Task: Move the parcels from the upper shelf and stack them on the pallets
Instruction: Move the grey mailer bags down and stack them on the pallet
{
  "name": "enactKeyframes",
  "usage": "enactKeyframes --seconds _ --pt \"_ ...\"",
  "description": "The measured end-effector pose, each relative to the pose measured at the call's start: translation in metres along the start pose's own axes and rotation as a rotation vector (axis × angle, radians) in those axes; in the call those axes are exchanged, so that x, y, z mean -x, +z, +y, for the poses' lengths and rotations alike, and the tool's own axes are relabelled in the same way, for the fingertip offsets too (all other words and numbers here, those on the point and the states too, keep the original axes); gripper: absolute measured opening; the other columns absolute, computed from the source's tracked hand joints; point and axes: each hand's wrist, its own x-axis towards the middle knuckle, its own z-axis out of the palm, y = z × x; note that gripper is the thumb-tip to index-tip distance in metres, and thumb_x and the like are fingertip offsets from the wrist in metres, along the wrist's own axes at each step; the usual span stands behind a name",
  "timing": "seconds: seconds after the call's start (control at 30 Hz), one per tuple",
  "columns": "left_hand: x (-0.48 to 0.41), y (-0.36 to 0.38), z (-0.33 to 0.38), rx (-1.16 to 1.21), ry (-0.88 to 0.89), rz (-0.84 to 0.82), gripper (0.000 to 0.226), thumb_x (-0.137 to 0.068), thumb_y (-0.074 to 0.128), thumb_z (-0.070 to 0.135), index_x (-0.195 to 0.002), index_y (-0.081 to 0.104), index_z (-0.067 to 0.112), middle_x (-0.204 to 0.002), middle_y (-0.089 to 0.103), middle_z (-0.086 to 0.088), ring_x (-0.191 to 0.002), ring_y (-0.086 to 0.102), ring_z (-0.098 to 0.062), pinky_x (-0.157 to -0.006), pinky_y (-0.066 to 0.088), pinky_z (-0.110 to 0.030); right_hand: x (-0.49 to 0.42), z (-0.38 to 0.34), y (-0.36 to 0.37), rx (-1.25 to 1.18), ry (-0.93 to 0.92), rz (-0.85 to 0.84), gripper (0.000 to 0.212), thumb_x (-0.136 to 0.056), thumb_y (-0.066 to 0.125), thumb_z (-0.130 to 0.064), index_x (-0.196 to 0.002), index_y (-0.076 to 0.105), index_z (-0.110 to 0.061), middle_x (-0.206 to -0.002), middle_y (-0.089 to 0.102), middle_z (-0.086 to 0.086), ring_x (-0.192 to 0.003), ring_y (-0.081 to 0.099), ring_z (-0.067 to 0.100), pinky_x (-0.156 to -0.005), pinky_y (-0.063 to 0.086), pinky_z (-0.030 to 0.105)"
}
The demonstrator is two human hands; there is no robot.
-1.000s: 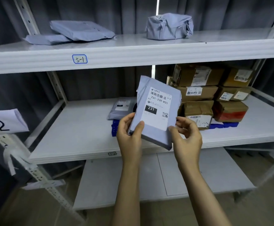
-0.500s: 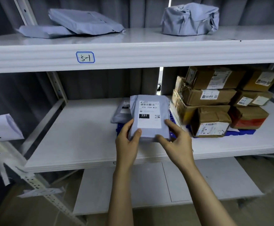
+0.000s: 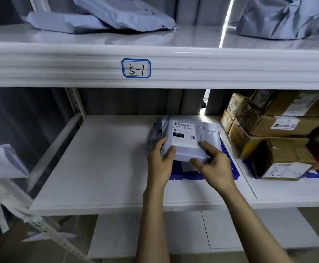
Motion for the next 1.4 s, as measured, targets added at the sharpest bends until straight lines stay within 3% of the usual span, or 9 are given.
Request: enactKeyframes --seconds 0.07,0.2,0.3,0.47,0.6,0.67,0.9,1.07,1.4 --pt "-0.011 -0.003 -0.003 -0.019 0.021 0.01 0.034 -0.094 0.059 0.017 -0.128 0.055 0.02 -0.135 0.052 -0.005 -0.115 0.052 -0.015 -0.071 0.045 -0.001 -0.012 0.001 0.009 -0.001 -0.003 -0.024 0.059 -0.079 0.074 -0.005 -0.134 0.052 -0.012 -0.119 0.051 -0.009 -0.106 0.051 0.009 -0.081 0.046 0.006" --pt "-0.029 -0.005 -0.01 -0.064 0.048 0.02 0.033 -0.096 0.056 0.016 -0.128 0.054 0.017 -0.135 0.05 -0.004 -0.118 0.049 -0.016 -0.071 0.042 0.003 -0.036 0.003 0.022 0.046 -0.034 -0.054 0.059 -0.079 0.073 -0.006 -0.134 0.053 -0.015 -0.129 0.05 -0.005 -0.117 0.048 0.012 -0.1 0.048 0.032" --pt "-0.039 0.0 -0.02 -0.091 0.044 0.009 0.034 -0.096 0.055 0.016 -0.13 0.053 0.017 -0.139 0.047 -0.007 -0.12 0.047 -0.016 -0.072 0.042 0.003 -0.048 0.005 0.028 0.077 -0.045 -0.056 0.056 -0.08 0.07 -0.002 -0.132 0.055 -0.015 -0.14 0.049 0.002 -0.126 0.044 0.016 -0.105 0.044 0.037" --pt "-0.047 0.01 -0.042 -0.169 0.056 0.018 0.037 -0.094 0.058 0.015 -0.13 0.051 0.022 -0.14 0.044 -0.006 -0.122 0.049 -0.019 -0.074 0.046 0.0 -0.058 0.022 0.036 0.154 -0.028 -0.053 0.05 -0.083 0.066 0.001 -0.129 0.056 -0.014 -0.139 0.051 0.004 -0.124 0.046 0.013 -0.099 0.036 0.017" --pt "-0.051 0.014 -0.055 -0.23 0.084 0.131 0.037 -0.091 0.063 0.01 -0.127 0.055 0.016 -0.134 0.052 -0.01 -0.117 0.057 -0.025 -0.088 0.057 -0.033 -0.059 0.034 0.041 0.196 0.012 -0.076 0.049 -0.084 0.067 -0.002 -0.13 0.056 -0.015 -0.139 0.05 0.004 -0.126 0.046 0.016 -0.089 0.033 0.003" --pt "-0.053 0.015 -0.056 -0.277 0.094 0.179 0.035 -0.09 0.063 0.008 -0.124 0.058 0.011 -0.132 0.055 -0.012 -0.115 0.058 -0.027 -0.089 0.056 -0.039 -0.06 0.036 0.041 0.207 0.019 -0.075 0.048 -0.085 0.066 -0.001 -0.13 0.056 -0.013 -0.139 0.049 0.005 -0.127 0.047 0.017 -0.086 0.032 0.0" --pt "-0.054 0.016 -0.063 -0.48 0.126 0.264 0.03 -0.083 0.071 0.012 -0.113 0.068 0.011 -0.118 0.065 -0.009 -0.115 0.053 -0.028 -0.092 0.051 -0.039 -0.06 0.034 0.041 0.241 0.04 -0.123 0.047 -0.088 0.062 0.0 -0.133 0.053 -0.006 -0.142 0.047 0.01 -0.129 0.046 0.024 -0.1 0.036 0.019" --pt "-0.051 0.013 -0.06 -0.499 0.125 0.294 0.031 -0.082 0.073 0.014 -0.113 0.069 0.01 -0.115 0.066 -0.009 -0.115 0.052 -0.028 -0.089 0.049 -0.035 -0.055 0.03 0.042 0.241 0.038 -0.13 0.048 -0.087 0.063 -0.003 -0.133 0.054 -0.007 -0.146 0.042 0.013 -0.134 0.042 0.028 -0.111 0.038 0.042" --pt "-0.025 0.011 -0.033 -0.464 0.233 0.31 0.034 -0.083 0.071 0.014 -0.117 0.067 0.014 -0.121 0.064 -0.005 -0.119 0.05 -0.022 -0.096 0.047 -0.03 -0.031 0.011 0.025 0.233 0.018 -0.051 0.058 -0.087 0.064 -0.004 -0.141 0.044 -0.012 -0.152 0.035 0.009 -0.14 0.032 0.025 -0.113 0.035 0.039"
